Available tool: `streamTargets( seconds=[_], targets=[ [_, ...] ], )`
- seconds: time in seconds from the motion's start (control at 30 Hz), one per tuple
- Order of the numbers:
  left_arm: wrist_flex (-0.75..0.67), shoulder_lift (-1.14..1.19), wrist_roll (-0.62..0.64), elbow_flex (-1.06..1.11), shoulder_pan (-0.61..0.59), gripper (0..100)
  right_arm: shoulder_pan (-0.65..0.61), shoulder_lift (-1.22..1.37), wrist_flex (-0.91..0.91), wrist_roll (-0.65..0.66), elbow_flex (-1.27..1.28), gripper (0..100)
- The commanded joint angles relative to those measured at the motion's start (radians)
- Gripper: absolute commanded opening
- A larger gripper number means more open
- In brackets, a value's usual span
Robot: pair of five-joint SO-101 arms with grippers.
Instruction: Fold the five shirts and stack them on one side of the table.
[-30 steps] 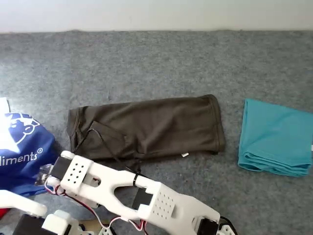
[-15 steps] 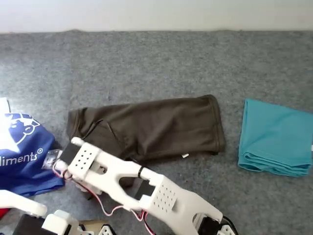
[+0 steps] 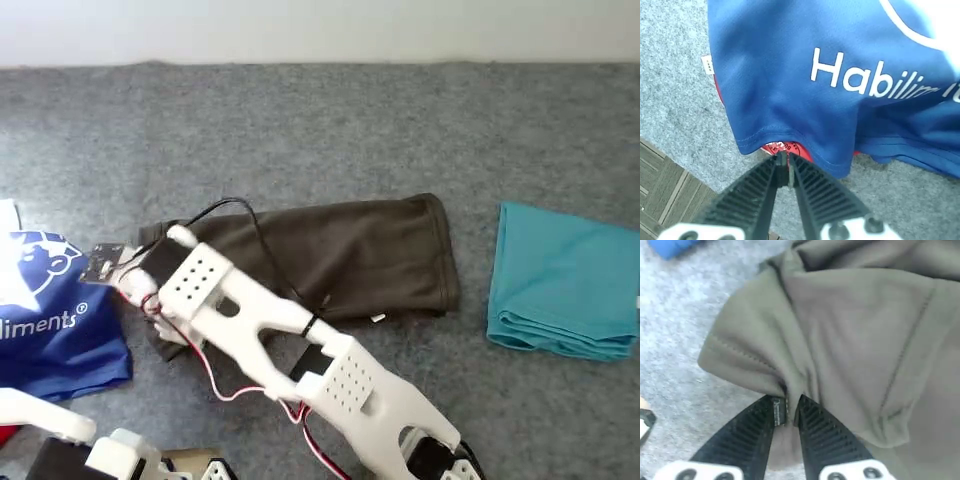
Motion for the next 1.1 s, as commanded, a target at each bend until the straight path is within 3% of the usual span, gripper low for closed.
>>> streamTargets(
  seconds=[0.0,0.23,0.43,0.67,0.9,1.07],
  targets=[
    [-0.009,-0.008,0.008,-0.027,0.008,2,0.071,-0.065,-0.027,0.02,-0.035,0.9],
    [-0.009,-0.008,0.008,-0.027,0.008,2,0.174,-0.065,-0.156,0.025,-0.035,3.1],
    [-0.006,-0.006,0.008,-0.024,0.008,2,0.213,-0.064,-0.24,0.018,-0.031,27.0],
    [-0.005,-0.006,0.008,-0.022,0.008,2,0.252,0.022,-0.237,0.025,-0.04,20.3],
    [-0.005,-0.006,0.008,-0.022,0.008,2,0.232,0.007,-0.024,0.025,-0.288,0.2],
    [-0.005,-0.006,0.008,-0.022,0.008,2,0.2,0.001,0.042,0.018,-0.302,0.8]
  ],
)
